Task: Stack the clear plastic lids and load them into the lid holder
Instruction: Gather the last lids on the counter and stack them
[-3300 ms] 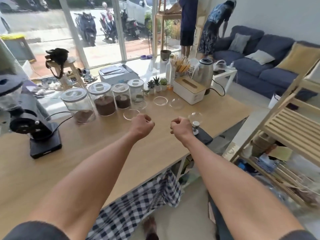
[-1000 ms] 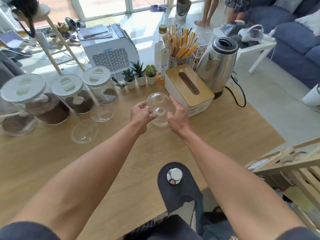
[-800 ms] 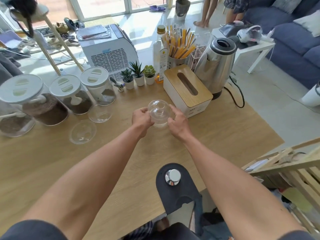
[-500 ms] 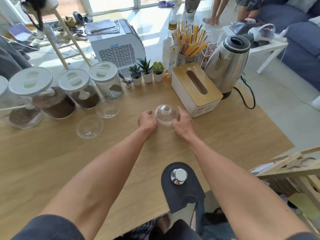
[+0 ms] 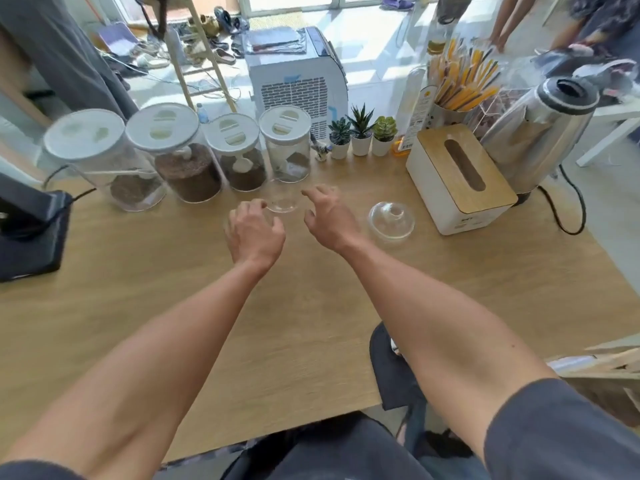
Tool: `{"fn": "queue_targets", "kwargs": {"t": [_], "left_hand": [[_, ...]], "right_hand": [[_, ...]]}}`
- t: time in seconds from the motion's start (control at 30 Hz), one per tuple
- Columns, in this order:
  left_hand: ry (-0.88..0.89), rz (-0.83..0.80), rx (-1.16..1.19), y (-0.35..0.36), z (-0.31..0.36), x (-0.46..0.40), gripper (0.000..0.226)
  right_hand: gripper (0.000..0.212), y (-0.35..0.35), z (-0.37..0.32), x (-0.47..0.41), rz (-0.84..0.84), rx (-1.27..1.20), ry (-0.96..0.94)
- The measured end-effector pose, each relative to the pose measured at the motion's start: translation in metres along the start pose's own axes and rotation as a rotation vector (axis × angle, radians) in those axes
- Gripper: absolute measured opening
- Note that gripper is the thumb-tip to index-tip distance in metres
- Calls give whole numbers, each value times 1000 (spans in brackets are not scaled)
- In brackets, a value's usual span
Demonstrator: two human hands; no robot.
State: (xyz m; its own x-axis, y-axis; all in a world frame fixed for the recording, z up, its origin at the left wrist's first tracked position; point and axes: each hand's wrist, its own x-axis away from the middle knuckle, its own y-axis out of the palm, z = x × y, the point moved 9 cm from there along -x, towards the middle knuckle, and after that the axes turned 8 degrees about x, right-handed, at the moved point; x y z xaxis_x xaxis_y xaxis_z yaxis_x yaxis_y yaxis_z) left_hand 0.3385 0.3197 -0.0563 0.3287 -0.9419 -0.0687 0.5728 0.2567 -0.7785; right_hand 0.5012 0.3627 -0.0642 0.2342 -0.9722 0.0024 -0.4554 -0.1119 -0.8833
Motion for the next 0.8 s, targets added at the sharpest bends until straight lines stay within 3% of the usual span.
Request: {"fn": "queue_targets", "kwargs": {"t": [0.13, 0.27, 0.43, 0.53, 0.8], "left_hand": [[17, -54, -168, -3, -29, 3, 47], [136, -111, -282, 3, -39, 8, 39], [261, -113, -292, 3, -35, 3, 25], [356, -60, -293, -1, -21, 1, 21], [482, -67, -84, 15, 53, -1, 25]], "right_hand": [[48, 31, -33, -10, -23, 165, -99], [41, 45, -41, -16, 45, 375, -93], [35, 41, -40, -16, 134, 378, -40], [23, 21, -28, -10, 233, 238, 67], [13, -53, 72, 41, 483, -581, 531]]}}
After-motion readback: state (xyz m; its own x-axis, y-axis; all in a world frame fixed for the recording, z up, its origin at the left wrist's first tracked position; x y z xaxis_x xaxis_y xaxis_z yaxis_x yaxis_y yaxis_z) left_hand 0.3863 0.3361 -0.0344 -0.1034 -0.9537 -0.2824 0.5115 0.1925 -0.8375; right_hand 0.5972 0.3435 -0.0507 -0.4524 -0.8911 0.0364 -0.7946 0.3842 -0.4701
